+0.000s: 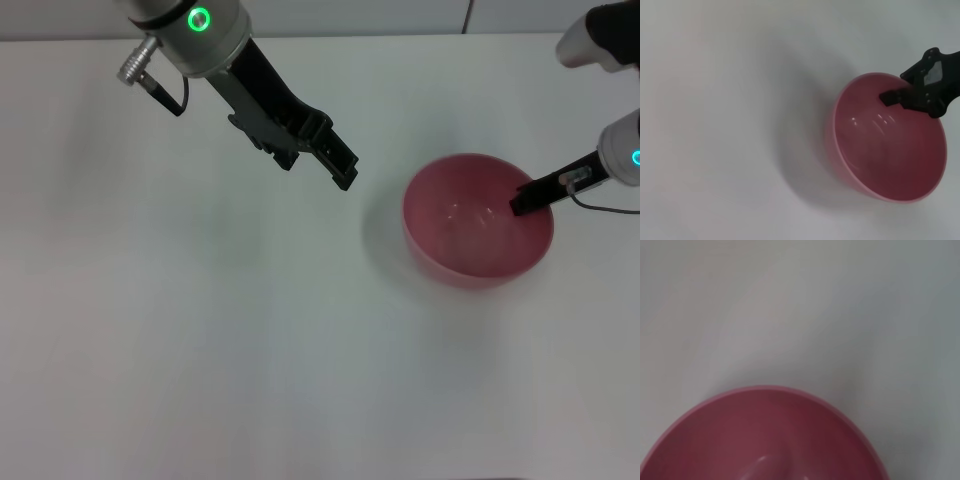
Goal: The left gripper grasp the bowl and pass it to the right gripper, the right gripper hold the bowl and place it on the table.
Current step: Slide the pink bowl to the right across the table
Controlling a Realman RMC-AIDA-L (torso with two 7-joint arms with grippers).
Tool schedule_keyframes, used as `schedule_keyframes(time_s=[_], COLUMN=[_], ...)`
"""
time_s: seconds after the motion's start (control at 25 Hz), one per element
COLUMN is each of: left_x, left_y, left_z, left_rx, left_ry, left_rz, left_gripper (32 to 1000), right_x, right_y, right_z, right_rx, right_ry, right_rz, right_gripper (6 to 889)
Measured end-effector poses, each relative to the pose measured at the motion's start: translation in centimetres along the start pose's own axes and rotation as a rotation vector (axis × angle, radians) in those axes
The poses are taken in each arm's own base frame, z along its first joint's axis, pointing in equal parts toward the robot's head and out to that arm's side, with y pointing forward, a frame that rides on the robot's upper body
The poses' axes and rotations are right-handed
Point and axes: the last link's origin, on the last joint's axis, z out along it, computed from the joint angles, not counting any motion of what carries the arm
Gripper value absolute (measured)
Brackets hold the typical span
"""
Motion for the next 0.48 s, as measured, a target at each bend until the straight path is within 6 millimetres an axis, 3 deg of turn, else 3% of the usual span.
schedule_keyframes(time_s=[0.48], left_x=[0.0], left_y=[0.03], left_z=[0.03], left_rx=[-0.001], left_ry=[0.0], left_rz=[0.001], left_gripper=[861], right_x=[-0.06], right_y=[0.0], right_z=[-0.08], right_rx=[-0.001], right_ry=[0.007], right_rz=[0.005], right_gripper=[102])
